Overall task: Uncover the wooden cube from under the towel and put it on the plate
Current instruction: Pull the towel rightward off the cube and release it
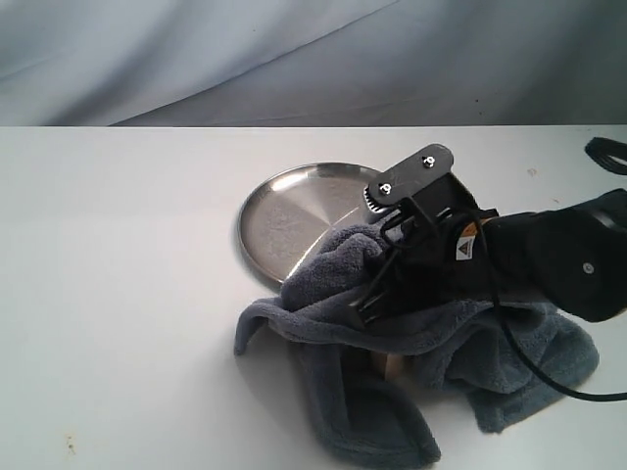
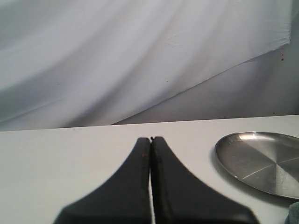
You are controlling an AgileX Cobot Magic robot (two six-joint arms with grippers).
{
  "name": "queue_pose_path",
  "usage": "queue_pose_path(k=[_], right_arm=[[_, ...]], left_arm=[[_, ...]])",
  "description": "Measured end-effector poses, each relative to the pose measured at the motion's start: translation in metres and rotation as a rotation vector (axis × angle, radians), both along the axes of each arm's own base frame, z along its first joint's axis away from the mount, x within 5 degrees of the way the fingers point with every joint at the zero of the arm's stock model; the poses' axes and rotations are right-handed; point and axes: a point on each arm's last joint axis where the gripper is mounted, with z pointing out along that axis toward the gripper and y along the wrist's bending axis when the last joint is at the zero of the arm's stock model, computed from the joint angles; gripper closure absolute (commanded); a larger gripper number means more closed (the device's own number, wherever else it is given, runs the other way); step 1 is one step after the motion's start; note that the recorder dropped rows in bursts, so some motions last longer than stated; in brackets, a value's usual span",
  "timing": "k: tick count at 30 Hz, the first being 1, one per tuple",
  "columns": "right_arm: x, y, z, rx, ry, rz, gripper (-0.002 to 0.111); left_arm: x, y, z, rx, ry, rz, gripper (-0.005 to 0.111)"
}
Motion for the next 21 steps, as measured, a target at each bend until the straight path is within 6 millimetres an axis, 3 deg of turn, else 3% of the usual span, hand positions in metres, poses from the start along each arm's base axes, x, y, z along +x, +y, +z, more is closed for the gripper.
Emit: queue_pose_path(k=[6, 11, 16, 21], right_arm=[[-0.002, -0.005, 0.040, 0.150, -0.136, -0.041, 0.108], [0.009, -0.032, 0.070, 0.259, -0.233, -0.165, 0.108], [0.027, -0.066, 0.076, 0.269, -0.248, -0.313, 0.108], [0.036, -0.087, 0.072, 0.243, -0.217, -0.395, 0.108]], left_arm=[[0.000, 0.000, 0.000, 0.000, 0.000, 0.000, 0.107], [0.000, 0.000, 0.000, 0.000, 0.000, 0.000, 0.107], [0.000, 0.000, 0.000, 0.000, 0.000, 0.000, 0.107], [0.000, 0.000, 0.000, 0.000, 0.000, 0.000, 0.107]])
